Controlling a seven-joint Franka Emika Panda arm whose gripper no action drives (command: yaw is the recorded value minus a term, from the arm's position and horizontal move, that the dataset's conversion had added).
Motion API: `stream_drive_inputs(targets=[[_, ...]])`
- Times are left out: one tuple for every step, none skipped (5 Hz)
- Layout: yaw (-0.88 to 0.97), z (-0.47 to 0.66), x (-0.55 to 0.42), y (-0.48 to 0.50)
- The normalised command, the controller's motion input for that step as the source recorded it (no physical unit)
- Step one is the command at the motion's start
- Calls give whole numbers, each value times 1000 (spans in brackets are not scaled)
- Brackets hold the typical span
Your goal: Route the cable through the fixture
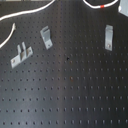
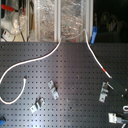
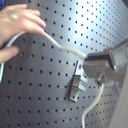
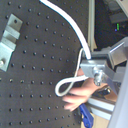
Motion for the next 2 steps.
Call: stream_drive_inputs(targets=[[308,-9,-259,11],[9,-2,-67,-7]])
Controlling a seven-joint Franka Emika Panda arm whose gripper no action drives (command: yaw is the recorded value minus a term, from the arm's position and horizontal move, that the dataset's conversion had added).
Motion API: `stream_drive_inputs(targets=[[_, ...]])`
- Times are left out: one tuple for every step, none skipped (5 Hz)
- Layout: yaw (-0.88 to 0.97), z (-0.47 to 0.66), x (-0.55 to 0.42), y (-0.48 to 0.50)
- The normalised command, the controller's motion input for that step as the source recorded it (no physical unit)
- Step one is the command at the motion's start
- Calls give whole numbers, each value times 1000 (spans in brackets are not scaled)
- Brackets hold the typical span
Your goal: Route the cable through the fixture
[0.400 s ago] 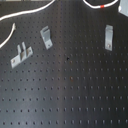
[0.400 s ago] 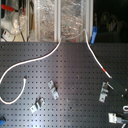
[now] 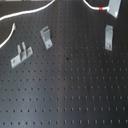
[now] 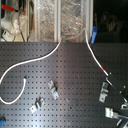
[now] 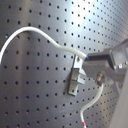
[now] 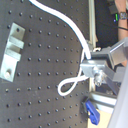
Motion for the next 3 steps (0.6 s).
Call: stream_drive_inputs(targets=[[-874,149,-167,55],[-949,168,-129,41],[-783,210,-234,47]])
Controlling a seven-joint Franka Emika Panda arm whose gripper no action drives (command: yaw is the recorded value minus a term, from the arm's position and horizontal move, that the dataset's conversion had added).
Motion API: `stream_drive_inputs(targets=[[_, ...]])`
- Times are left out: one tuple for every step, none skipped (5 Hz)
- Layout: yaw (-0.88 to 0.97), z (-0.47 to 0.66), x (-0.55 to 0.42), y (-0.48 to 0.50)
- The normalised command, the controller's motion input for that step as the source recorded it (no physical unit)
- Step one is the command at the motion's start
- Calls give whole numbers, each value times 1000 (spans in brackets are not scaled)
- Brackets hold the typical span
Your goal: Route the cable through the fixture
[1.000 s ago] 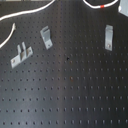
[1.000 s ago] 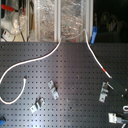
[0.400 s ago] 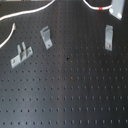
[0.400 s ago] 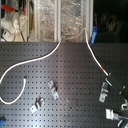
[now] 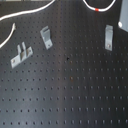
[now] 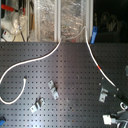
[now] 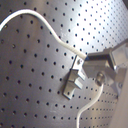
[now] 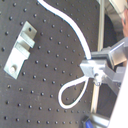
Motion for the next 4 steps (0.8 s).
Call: stream_drive_inputs(targets=[[-651,409,-267,82],[-534,439,-321,80],[-414,382,-387,25],[-117,299,-471,-86]])
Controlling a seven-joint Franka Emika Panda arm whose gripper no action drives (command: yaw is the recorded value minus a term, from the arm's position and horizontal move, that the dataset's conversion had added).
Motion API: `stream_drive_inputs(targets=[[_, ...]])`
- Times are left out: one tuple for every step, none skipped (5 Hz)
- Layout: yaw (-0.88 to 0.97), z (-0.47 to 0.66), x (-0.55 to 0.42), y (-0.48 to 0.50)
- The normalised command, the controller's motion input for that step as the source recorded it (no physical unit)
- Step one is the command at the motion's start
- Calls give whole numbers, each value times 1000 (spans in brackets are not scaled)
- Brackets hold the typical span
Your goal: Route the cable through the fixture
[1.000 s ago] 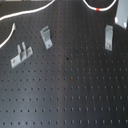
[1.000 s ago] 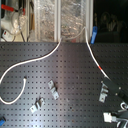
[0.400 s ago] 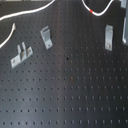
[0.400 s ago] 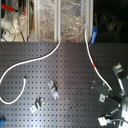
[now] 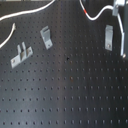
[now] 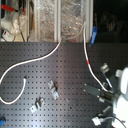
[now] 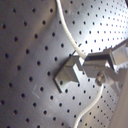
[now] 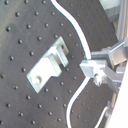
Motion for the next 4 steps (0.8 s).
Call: stream_drive_inputs(targets=[[111,346,-426,-55],[306,204,-313,63],[0,13,-101,54],[-11,48,1,248]])
